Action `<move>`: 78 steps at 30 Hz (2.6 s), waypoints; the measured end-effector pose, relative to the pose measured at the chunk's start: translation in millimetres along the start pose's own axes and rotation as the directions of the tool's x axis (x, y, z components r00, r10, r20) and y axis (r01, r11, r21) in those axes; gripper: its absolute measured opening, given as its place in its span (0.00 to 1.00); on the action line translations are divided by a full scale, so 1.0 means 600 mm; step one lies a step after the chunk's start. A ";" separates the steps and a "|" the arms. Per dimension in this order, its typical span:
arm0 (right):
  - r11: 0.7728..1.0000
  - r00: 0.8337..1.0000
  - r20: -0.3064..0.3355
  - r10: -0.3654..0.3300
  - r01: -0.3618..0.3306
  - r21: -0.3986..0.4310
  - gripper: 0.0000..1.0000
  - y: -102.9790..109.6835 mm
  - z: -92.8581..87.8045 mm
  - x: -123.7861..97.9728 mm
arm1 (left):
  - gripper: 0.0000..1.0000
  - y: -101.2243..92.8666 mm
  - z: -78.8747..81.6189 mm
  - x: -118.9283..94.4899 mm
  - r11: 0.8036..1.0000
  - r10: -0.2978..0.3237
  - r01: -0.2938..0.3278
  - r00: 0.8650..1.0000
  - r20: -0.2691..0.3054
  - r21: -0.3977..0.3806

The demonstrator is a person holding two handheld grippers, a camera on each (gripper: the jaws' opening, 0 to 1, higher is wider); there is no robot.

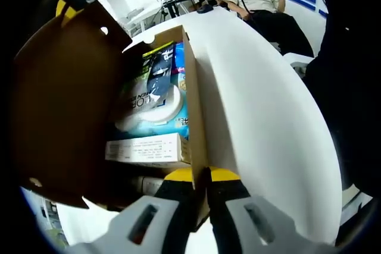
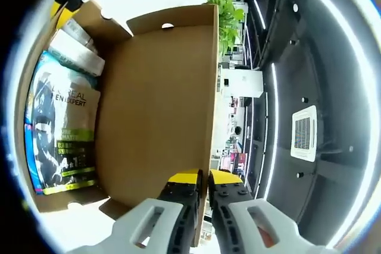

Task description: Operate the shoe box by opening the lid, removing the specified soft item, and placing it in the target area until the item is outside and the box remains undamaged.

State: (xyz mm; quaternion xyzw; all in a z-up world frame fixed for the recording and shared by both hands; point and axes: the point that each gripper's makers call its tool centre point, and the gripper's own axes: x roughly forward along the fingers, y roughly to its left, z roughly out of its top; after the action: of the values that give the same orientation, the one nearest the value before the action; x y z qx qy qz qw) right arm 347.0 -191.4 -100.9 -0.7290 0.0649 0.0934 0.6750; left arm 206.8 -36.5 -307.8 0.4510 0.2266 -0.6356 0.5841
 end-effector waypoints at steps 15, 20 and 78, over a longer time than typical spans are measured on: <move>0.995 0.995 -0.001 0.103 -0.103 -0.014 0.03 0.000 -0.005 0.024 | 0.06 0.005 0.003 0.004 1.000 0.000 0.000 1.000 -0.001 0.013; 0.991 0.991 -0.004 0.131 -0.131 -0.008 0.03 0.002 -0.006 0.031 | 0.06 0.003 0.003 0.004 1.000 -0.003 0.003 1.000 0.003 0.014; 0.888 0.892 0.032 0.451 -0.452 0.082 0.06 0.022 -0.036 0.184 | 0.05 0.008 0.004 0.005 0.999 -0.020 0.020 1.000 0.021 0.026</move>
State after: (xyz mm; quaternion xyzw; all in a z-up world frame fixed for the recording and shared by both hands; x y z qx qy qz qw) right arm 452.5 -210.5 -137.2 -0.6632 0.2326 0.2490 0.6664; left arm 211.0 -41.2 -307.8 0.4495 0.2169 -0.6490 0.5742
